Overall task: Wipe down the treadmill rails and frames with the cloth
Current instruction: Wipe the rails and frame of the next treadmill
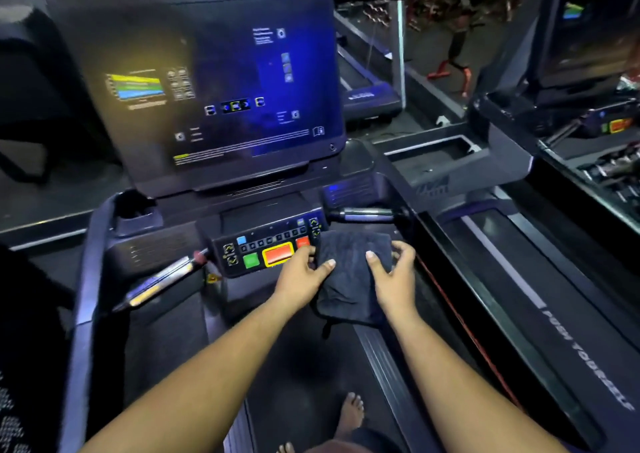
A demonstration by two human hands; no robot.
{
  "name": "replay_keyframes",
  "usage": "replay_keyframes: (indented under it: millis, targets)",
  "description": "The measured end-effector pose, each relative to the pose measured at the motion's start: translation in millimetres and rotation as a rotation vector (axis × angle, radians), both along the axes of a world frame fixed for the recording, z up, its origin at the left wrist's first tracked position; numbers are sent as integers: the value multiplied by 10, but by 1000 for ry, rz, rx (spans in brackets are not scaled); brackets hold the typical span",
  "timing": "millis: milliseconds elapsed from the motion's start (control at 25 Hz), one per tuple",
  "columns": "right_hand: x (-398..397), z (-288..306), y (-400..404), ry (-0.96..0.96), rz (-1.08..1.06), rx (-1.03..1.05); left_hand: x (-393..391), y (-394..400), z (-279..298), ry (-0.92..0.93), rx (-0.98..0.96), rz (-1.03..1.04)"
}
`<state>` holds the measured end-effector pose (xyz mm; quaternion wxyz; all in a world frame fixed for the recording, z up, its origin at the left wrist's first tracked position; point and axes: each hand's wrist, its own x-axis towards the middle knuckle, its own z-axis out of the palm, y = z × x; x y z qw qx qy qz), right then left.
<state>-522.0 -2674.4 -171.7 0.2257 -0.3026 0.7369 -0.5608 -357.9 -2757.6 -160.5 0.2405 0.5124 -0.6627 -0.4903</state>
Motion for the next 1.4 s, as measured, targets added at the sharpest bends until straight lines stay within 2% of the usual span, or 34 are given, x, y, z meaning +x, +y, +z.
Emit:
replay_keyframes:
  millis: [200, 400, 480, 560, 640, 720, 840, 920, 1000, 1120, 1200, 1280, 1400]
  targets:
    - [-570, -61, -472, 206, -28, 37, -624, -458, 79, -196, -163, -17]
    - [-923, -172, -998, 365, -49, 67, -1068, -938, 142, -311, -301, -55]
    - [-970, -252, -1260, 431, -60, 144, -1160, -1163, 96, -463, -422, -121]
    - [-901, -367, -1498, 485, 44, 249, -1138, -1383, -9, -673, -586, -214]
    - [-760, -589, -1560, 632, 268, 345, -1026, -1558, -143, -794, -654, -303]
    - [-727, -797, -1530, 885, 380, 345, -903, -1662, -287, -828, -676, -411]
    - [-972, -698, -1818, 1023, 409, 333, -897, -1817, -368, -839, -659, -594]
    - [-1090, -576, -2079, 1039, 454, 408, -947, -1915, -344, -872, -649, -703]
    - [-1004, -699, -1987, 1001, 389, 426, -963, -1972, -326, -887, -658, -775]
    - [-822, -1001, -1644, 1079, 250, 333, -958, -1999, -347, -844, -664, -796]
    - [-1031, -827, -1851, 1020, 390, 349, -993, -2018, -364, -814, -658, -805]
    - [-1207, -612, -2141, 1054, 451, 410, -996, -2034, -379, -811, -650, -804]
    - [-1113, -746, -1937, 1005, 390, 410, -983, -2012, -384, -789, -621, -811]
